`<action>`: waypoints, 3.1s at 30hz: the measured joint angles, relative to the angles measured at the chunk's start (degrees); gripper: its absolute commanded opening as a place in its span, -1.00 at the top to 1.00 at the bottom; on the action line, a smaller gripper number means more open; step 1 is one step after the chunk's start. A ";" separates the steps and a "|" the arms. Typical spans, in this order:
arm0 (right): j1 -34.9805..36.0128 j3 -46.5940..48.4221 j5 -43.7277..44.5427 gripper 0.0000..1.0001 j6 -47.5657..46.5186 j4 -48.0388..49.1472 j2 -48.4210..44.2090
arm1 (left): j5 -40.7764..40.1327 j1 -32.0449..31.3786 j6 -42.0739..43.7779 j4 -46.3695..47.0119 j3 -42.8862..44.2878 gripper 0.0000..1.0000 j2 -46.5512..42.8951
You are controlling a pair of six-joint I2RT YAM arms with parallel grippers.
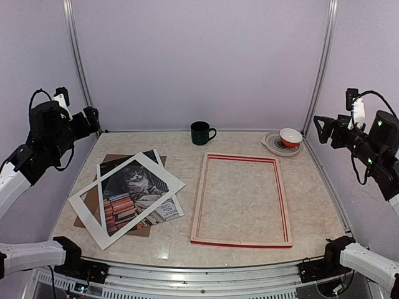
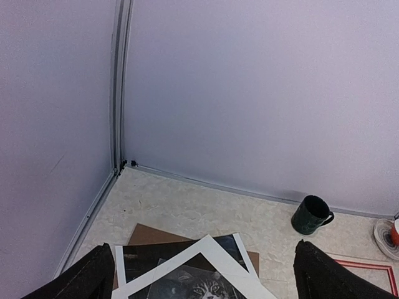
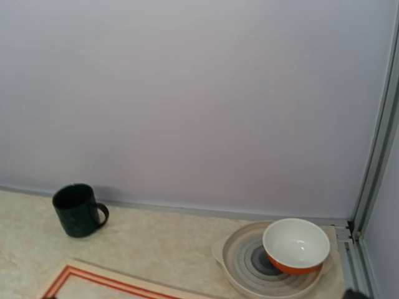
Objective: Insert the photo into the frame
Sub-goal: Pick up the glass panel from the mat board.
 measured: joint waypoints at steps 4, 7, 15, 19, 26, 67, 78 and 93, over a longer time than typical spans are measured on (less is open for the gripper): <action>-2.36 1.97 -3.15 -0.98 1.55 -0.20 1.31 | 4.90 3.17 -1.09 0.00 2.80 -0.98 4.20; -3.63 3.32 -5.42 -0.98 2.78 -0.70 2.38 | 8.72 6.34 -2.64 -0.02 3.50 -0.98 6.16; -5.01 4.24 -9.35 -0.98 3.91 -1.29 4.35 | 17.27 10.91 -5.42 0.13 3.48 -0.98 7.41; -5.29 4.24 -11.54 -0.98 4.63 -2.12 5.25 | 19.08 9.75 -5.53 0.26 3.50 -0.98 8.11; -5.55 2.97 -17.86 -0.98 7.82 -1.42 8.15 | 15.91 1.55 -3.80 -1.42 6.19 -0.98 15.47; 18.45 22.97 -33.29 -0.98 32.70 18.03 71.14 | 16.33 8.76 -10.47 -7.08 16.48 -0.98 48.26; 30.32 46.53 -31.32 -0.98 31.45 8.98 86.99 | 12.17 2.84 -12.04 -8.09 12.48 -0.98 49.03; 34.34 53.31 -29.09 -0.98 34.40 0.61 95.89 | 15.04 1.22 -20.31 -2.34 -4.26 -0.98 40.19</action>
